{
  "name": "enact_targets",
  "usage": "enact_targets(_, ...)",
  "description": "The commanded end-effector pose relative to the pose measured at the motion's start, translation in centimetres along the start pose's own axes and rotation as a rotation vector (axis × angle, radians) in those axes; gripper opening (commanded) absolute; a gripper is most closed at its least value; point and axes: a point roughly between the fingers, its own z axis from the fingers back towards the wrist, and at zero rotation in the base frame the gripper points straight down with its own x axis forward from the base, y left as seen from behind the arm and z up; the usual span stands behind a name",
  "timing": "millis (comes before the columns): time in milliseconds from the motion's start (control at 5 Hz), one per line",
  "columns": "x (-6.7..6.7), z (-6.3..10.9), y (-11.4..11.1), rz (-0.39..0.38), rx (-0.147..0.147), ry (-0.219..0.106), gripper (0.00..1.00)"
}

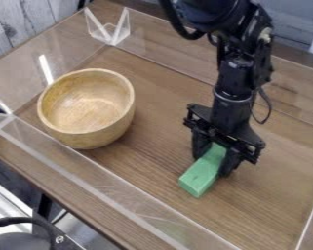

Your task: Put the green block in the brown bowl

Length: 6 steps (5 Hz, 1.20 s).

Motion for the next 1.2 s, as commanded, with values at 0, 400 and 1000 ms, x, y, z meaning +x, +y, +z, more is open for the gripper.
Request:
enact_targets(0,0.0,0.8,0.3,-0.024,-0.007,-0.025,0.0)
enact_targets(400,-0.4,1.0,0.9,-0.052,-0.021,-0.019,0.0)
enact_targets(1000,-0.4,1.3,1.2,-0.063,-0.047,-0.01,0.0)
